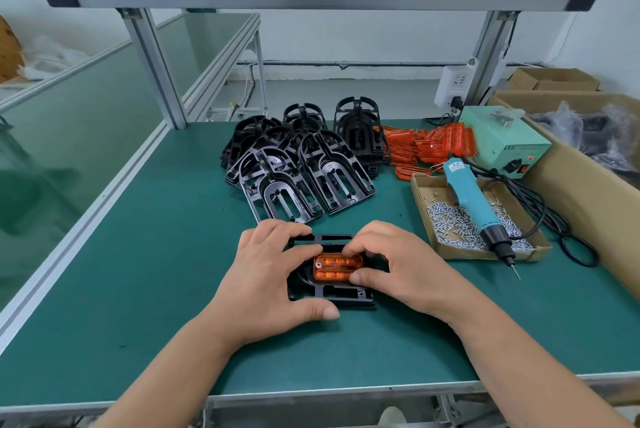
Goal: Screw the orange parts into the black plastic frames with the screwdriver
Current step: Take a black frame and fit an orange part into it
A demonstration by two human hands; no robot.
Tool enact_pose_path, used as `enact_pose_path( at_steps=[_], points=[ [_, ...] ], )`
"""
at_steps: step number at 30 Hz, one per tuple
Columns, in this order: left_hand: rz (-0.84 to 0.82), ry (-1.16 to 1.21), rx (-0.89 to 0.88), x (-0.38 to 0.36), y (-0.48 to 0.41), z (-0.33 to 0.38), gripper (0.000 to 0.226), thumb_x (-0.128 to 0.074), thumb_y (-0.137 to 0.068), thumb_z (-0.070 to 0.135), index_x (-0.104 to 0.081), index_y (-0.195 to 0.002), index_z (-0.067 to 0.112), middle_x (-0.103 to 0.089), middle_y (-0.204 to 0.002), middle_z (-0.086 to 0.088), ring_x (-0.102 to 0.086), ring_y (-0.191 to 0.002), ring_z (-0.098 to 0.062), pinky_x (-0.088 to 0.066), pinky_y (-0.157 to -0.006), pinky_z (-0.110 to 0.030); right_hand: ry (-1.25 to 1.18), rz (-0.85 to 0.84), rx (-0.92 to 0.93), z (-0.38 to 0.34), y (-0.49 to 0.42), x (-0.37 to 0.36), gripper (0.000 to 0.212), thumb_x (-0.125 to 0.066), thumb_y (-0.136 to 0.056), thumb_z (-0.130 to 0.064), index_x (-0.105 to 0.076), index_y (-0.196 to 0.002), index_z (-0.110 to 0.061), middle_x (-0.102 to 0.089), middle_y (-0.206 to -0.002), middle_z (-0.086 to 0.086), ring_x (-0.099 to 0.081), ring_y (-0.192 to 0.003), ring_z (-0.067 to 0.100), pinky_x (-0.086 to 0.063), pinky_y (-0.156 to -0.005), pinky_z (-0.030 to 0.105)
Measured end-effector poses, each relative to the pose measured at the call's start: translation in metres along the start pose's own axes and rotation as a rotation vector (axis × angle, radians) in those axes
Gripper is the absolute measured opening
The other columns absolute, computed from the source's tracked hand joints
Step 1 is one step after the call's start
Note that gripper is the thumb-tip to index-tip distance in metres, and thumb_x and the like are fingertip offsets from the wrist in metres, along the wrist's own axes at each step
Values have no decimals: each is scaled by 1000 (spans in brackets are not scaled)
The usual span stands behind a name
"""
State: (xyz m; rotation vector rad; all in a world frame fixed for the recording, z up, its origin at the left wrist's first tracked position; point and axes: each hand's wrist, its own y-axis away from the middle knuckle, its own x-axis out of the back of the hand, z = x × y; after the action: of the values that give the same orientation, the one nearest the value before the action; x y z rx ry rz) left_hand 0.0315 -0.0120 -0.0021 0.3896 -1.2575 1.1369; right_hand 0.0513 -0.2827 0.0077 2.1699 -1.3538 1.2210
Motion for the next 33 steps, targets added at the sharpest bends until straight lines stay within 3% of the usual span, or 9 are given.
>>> enact_pose_path(
  at_steps=[3,5,10,16,19,22,25,29,33],
  points=[
    [16,23,1,1,1,2,72,-41,-95,80,-73,-129,25,-54,-139,9,-44,-135,-19,-35,-109,-46,76,53,17,-2,2,1,30,-79,-93,-40,-73,-120,-27,-62,-108,-15,-57,-99,6,-49,-88,38],
    [33,18,15,1,1,1,58,-42,-100,69,-73,-126,28,-54,-138,13,-44,-134,-16,-36,-107,-47,121,74,71,-4,3,3,27,-77,-95,-40,-75,-118,-24,-66,-105,-11,-59,-93,9,-52,-83,41],
    [65,99,78,-1,-3,-2,43,-52,-97,61,-76,-119,34,-55,-134,21,-44,-133,-9,-35,-108,-44,251,87,223,-9,0,2,20,-61,-108,-32,-74,-105,-17,-71,-103,-6,-64,-95,16,-52,-82,38],
    [112,193,94,-3,-5,-4,27,-63,-94,54,-80,-109,40,-58,-130,25,-46,-131,-5,-34,-109,-42,188,159,213,-11,-3,-5,19,-57,-111,-26,-70,-106,-12,-68,-104,-2,-65,-92,20,-54,-79,45],
    [123,222,68,-3,-5,-3,26,-64,-93,59,-80,-107,44,-58,-131,25,-46,-132,-5,-33,-107,-40,-11,307,158,-10,-4,-7,12,-64,-107,-25,-71,-109,-16,-69,-113,-7,-67,-103,13,-55,-88,37],
    [110,188,-3,-2,-5,-2,28,-62,-95,61,-80,-109,44,-57,-134,22,-46,-133,-6,-35,-108,-44,-301,319,88,-16,-10,-10,15,-77,-97,-24,-73,-111,-19,-67,-122,-13,-69,-107,16,-57,-89,27],
    [96,199,-46,-2,-4,-2,25,-65,-99,50,-78,-117,39,-58,-134,18,-50,-131,-12,-41,-107,-46,-353,313,45,-19,-18,-14,20,-75,-94,-13,-70,-110,-25,-70,-114,-12,-70,-104,17,-57,-89,31],
    [111,255,-19,-1,-4,-2,33,-69,-98,41,-73,-127,27,-61,-132,16,-53,-129,-13,-46,-106,-46,-464,434,-65,-12,-18,-2,27,-68,-100,-7,-74,-115,-29,-76,-110,-11,-71,-104,14,-55,-89,31],
    [108,246,-6,0,-5,-1,31,-64,-100,32,-71,-128,22,-63,-131,15,-53,-128,-13,-45,-107,-45,-334,357,42,-9,-16,6,28,-66,-103,-6,-79,-117,-27,-71,-115,-11,-67,-115,14,-48,-99,23]
  ],
)
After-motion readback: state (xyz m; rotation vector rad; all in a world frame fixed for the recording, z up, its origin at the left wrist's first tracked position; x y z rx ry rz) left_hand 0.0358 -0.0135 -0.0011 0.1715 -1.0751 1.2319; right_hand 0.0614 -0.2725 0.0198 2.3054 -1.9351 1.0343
